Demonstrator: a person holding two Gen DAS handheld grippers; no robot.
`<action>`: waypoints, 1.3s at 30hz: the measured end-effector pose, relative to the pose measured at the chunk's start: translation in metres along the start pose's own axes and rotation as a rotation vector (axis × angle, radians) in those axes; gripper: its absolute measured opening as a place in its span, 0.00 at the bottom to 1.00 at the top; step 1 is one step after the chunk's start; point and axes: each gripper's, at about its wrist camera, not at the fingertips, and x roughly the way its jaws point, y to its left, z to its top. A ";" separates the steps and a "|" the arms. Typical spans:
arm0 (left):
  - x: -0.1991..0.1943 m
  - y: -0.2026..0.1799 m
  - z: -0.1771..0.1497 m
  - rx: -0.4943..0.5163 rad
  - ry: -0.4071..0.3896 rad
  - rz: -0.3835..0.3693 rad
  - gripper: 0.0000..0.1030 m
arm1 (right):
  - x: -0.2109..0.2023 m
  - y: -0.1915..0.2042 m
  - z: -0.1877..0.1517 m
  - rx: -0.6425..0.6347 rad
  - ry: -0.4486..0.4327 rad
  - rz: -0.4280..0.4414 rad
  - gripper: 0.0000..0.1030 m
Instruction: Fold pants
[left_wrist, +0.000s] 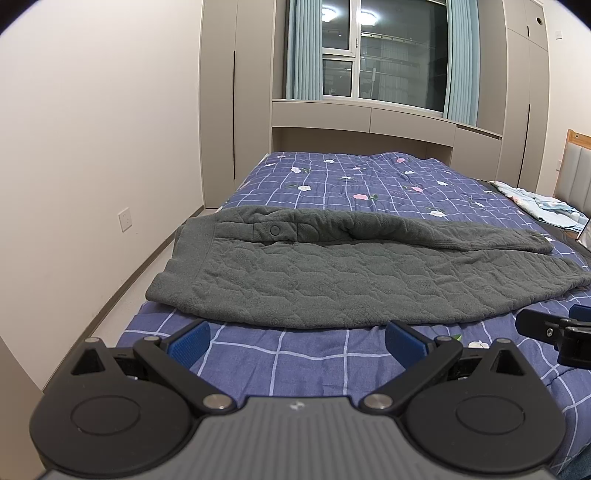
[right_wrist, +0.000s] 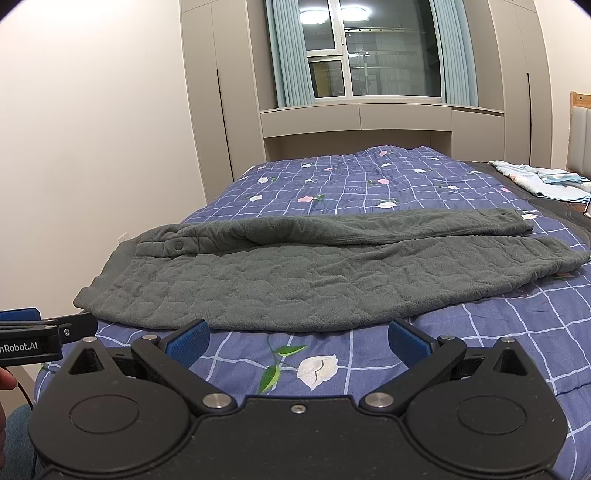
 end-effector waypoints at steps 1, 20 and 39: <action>0.000 0.000 0.000 0.000 0.000 0.000 1.00 | -0.001 0.000 0.000 0.000 0.000 0.000 1.00; 0.000 0.000 0.000 0.001 0.000 0.000 1.00 | 0.000 0.000 -0.001 0.000 0.002 -0.001 1.00; 0.015 0.002 0.011 0.044 0.062 0.035 1.00 | 0.013 0.002 0.006 -0.022 0.041 0.016 1.00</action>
